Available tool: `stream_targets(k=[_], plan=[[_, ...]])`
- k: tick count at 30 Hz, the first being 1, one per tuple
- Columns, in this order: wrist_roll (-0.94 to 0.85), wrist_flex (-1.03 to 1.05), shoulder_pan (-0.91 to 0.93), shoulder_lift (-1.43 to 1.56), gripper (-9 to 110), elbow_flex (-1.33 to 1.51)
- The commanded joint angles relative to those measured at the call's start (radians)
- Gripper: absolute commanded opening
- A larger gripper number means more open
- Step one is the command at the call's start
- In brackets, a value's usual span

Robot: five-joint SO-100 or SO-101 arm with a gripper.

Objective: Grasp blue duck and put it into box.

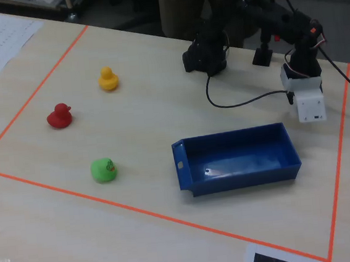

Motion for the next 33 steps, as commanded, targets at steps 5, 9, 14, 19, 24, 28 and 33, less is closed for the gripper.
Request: stream_targets(k=[5, 9, 14, 19, 24, 28, 33], plan=[[0.000, 0.060, 0.032, 0.021, 0, -0.021], [-0.037, 0.156, 0.143, 0.097, 0, -0.087], [-0.069, 0.327, 0.430, 0.170, 0, -0.466], [-0.109, 0.350, 0.650, 0.163, 0, -0.707], [-0.146, 0.245, 0.753, 0.132, 0, -0.491], [-0.153, 0.072, 0.761, 0.150, 14, -0.187], [-0.117, -0.110, 0.739, 0.155, 27, 0.043]])
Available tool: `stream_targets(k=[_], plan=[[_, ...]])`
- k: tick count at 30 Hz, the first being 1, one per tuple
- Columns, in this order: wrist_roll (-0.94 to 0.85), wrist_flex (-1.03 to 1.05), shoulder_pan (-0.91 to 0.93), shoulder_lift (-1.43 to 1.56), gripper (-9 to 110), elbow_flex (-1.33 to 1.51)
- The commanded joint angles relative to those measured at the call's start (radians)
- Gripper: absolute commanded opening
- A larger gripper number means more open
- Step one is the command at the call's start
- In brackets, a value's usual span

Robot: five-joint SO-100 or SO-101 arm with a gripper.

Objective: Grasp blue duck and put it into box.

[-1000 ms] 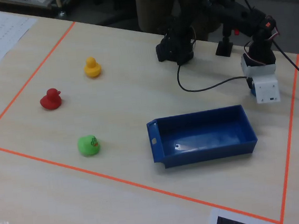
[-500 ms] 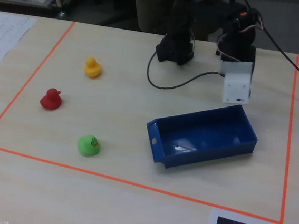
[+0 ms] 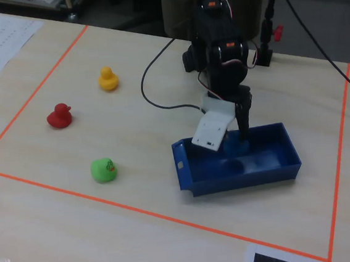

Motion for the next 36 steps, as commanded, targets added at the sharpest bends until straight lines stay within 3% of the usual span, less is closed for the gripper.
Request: stream_targets(k=[1, 4, 8, 15, 18, 22, 30, 36], plan=[[0.031, -0.132, -0.018, 0.055, 30, 0.175], [0.029, -0.104, -0.005, 0.103, 31, 0.163], [0.021, 0.032, 0.038, 0.279, 0, 0.051], [-0.058, 0.206, 0.078, 0.724, 0, -0.009], [-0.146, 0.133, 0.140, 0.962, 0, 0.229], [-0.242, -0.064, 0.222, 1.233, 0, 0.770], [-0.222, -0.414, 0.213, 1.582, 0, 1.632], [-0.233, -0.314, 0.242, 1.870, 0, 1.884]])
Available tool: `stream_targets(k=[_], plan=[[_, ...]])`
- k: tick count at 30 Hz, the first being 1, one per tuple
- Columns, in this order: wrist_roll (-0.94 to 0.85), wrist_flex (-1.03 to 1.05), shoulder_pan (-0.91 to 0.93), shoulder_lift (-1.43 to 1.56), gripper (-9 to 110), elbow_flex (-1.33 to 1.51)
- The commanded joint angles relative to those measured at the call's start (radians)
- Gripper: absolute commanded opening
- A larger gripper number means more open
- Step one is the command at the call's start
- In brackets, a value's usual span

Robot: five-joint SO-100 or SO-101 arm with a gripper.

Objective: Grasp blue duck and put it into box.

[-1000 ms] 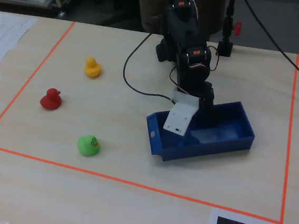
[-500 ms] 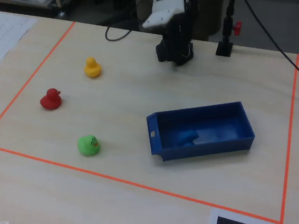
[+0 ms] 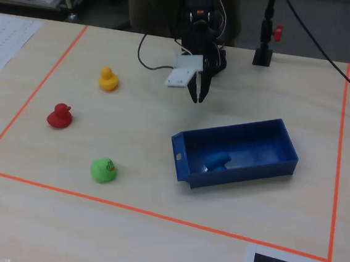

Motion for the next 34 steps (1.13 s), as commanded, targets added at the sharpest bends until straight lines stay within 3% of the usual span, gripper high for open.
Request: stream_targets(k=[1, 10, 13, 34], plan=[[-0.002, 0.124, 0.032, 0.178, 0, 0.155], [-0.121, 0.430, 0.095, 0.327, 0, 0.155], [-0.110, 0.430, 0.115, 0.327, 8, 0.155], [-0.120, 0.430, 0.129, 0.327, 8, 0.155]])
